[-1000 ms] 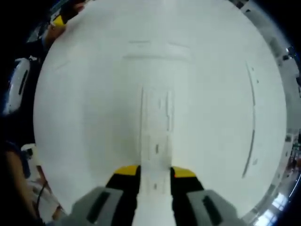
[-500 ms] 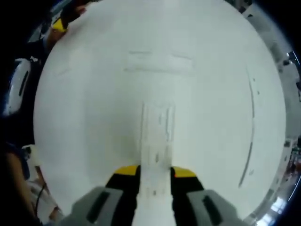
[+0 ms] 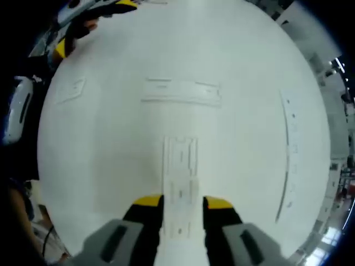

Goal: Locate the socket holder cover, grip the socket holder cover, clip it into the socket holder slot.

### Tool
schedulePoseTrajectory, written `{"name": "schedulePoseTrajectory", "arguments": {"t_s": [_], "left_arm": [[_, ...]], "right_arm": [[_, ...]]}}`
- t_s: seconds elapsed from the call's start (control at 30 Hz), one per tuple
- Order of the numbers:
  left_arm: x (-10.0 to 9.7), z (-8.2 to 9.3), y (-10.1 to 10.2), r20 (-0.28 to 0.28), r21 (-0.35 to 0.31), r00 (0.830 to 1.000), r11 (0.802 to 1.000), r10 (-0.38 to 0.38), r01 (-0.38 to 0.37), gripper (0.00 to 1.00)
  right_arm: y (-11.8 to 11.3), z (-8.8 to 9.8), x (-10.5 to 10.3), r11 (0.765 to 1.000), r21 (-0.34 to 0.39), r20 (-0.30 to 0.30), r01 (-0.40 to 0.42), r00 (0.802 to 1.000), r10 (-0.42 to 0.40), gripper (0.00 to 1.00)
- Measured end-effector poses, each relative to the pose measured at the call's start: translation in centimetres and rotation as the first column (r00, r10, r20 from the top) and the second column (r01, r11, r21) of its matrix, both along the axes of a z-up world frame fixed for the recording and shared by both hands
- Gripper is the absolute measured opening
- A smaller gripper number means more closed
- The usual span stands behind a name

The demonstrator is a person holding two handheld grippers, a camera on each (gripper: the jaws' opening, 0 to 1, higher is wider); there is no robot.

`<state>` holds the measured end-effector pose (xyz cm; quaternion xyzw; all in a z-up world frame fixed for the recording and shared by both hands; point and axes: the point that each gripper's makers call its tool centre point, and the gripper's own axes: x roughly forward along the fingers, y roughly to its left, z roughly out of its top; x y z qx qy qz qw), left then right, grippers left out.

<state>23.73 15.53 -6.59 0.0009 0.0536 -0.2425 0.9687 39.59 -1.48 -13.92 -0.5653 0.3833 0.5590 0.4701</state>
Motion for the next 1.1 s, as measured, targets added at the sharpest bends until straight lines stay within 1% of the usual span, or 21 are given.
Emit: {"name": "schedulePoseTrajectory", "arguments": {"t_s": [0.1,0.2,0.23,0.3,0.4,0.43,0.5,0.53,0.6,0.63,0.7,0.73,0.77,0.8,0.83,0.93,0.97,1.0,1.03,1.07,1.1], "left_arm": [[-0.1,-0.3,-0.5,-0.016,-0.006,1.0,1.0,-0.025,0.024,0.74],[-0.1,-0.5,-0.8,-0.026,-0.003,0.999,0.999,-0.036,0.036,0.74],[-0.1,-0.6,-0.9,-0.028,-0.007,0.999,0.999,-0.04,0.04,0.74],[-0.1,-0.7,-1.0,-0.033,-0.007,0.999,0.999,-0.043,0.043,0.74],[0.0,-1.1,-1.0,-0.042,-0.002,0.998,0.999,-0.043,0.043,0.74],[0.0,-1.1,-1.1,-0.044,-0.002,0.998,0.999,-0.043,0.043,0.74],[0.0,-1.4,-1.2,-0.051,0.006,0.998,0.999,-0.042,0.042,0.74],[0.0,-1.4,-1.2,-0.051,0.009,0.998,0.999,-0.042,0.042,0.74],[0.0,-1.6,-1.5,-0.052,0.017,0.998,0.999,-0.045,0.046,0.74],[0.0,-1.6,-1.6,-0.053,0.018,0.997,0.999,-0.047,0.048,0.74],[0.0,-1.7,-1.7,-0.053,0.022,0.997,0.998,-0.049,0.051,0.74],[0.0,-1.7,-1.8,-0.053,0.023,0.997,0.998,-0.051,0.052,0.74],[0.0,-1.7,-1.8,-0.053,0.022,0.997,0.998,-0.052,0.053,0.74],[0.1,-1.7,-1.8,-0.053,0.022,0.997,0.998,-0.053,0.054,0.74],[0.1,-1.6,-1.9,-0.052,0.022,0.997,0.998,-0.053,0.055,0.74],[0.2,-1.6,-2.0,-0.05,0.024,0.997,0.998,-0.055,0.056,0.74],[0.2,-1.6,-2.0,-0.05,0.025,0.997,0.998,-0.055,0.057,0.74],[0.3,-1.5,-2.1,-0.049,0.025,0.997,0.998,-0.057,0.058,0.74],[0.3,-1.5,-2.2,-0.047,0.024,0.997,0.998,-0.059,0.06,0.74],[0.3,-1.4,-2.2,-0.046,0.024,0.997,0.998,-0.06,0.061,0.74],[0.4,-1.4,-2.2,-0.046,0.024,0.997,0.998,-0.062,0.063,0.74]], "right_arm": [[-0.1,0.5,-0.3,1.0,0.028,0.016,0.004,1.0,-0.004,0.3],[0.2,1.5,-0.4,0.994,0.108,0.026,0.02,0.999,-0.023,0.31],[0.1,1.7,-0.3,0.992,0.123,0.029,0.022,0.999,-0.026,0.31],[0.0,2.5,-0.1,0.985,0.172,0.046,0.032,0.998,-0.04,0.31],[-0.4,3.6,0.1,0.97,0.24,0.071,0.044,0.995,-0.063,0.31],[-0.6,4.4,0.0,0.955,0.291,0.078,0.049,0.994,-0.075,0.31],[-0.8,5.4,0.0,0.936,0.348,0.085,0.058,0.992,-0.093,0.32],[-1.0,6.3,0.1,0.914,0.4,0.096,0.065,0.989,-0.113,0.32],[-1.4,7.6,0.2,0.878,0.473,0.111,0.072,0.984,-0.141,0.32],[-1.6,8.0,0.2,0.864,0.497,0.115,0.074,0.982,-0.151,0.32],[-2.1,9.2,0.1,0.821,0.565,0.118,0.082,0.977,-0.179,0.33],[-2.5,9.7,0.0,0.799,0.593,0.115,0.098,0.972,-0.204,0.33],[-2.9,10.4,0.1,0.766,0.634,0.114,0.104,0.968,-0.226,0.33],[-3.1,10.7,0.1,0.748,0.654,0.112,0.11,0.964,-0.24,0.33],[-3.5,11.3,0.3,0.705,0.698,0.103,0.127,0.956,-0.273,0.33],[-4.5,12.4,0.6,0.606,0.779,0.074,0.162,0.936,-0.345,0.33],[-4.8,12.6,0.8,0.574,0.801,0.068,0.172,0.926,-0.371,0.33],[-5.3,12.8,1.2,0.539,0.821,0.057,0.19,0.911,-0.408,0.33],[-5.5,12.9,1.3,0.517,0.833,0.049,0.197,0.904,-0.424,0.33],[-5.8,13.0,1.4,0.48,0.853,0.032,0.206,0.896,-0.442,0.33],[-6.1,13.0,1.6,0.435,0.87,0.001,0.231,0.882,-0.471,0.33]]}}
